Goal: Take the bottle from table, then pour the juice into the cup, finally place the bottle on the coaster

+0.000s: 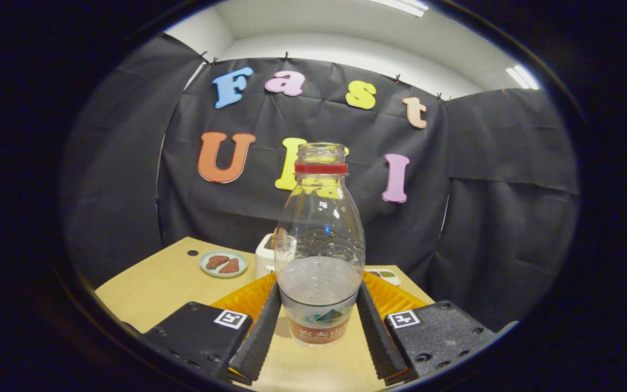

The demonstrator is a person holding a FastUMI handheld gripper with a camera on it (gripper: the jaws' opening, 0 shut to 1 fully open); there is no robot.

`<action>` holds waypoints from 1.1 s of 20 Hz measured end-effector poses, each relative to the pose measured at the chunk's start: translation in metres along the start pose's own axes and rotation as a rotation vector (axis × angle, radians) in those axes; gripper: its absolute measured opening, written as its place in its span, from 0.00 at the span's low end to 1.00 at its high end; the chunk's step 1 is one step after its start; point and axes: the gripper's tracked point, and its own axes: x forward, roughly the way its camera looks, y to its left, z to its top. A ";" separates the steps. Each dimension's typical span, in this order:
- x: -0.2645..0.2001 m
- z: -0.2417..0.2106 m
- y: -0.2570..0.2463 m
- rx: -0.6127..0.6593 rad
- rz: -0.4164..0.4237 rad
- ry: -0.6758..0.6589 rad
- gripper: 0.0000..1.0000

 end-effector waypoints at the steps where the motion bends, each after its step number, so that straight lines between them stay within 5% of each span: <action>1: 0.006 -0.002 0.001 0.012 0.004 0.004 0.79; 10: 0.063 -0.022 0.024 0.060 0.022 0.039 0.79; 22: 0.148 -0.115 0.045 0.102 0.032 0.131 0.79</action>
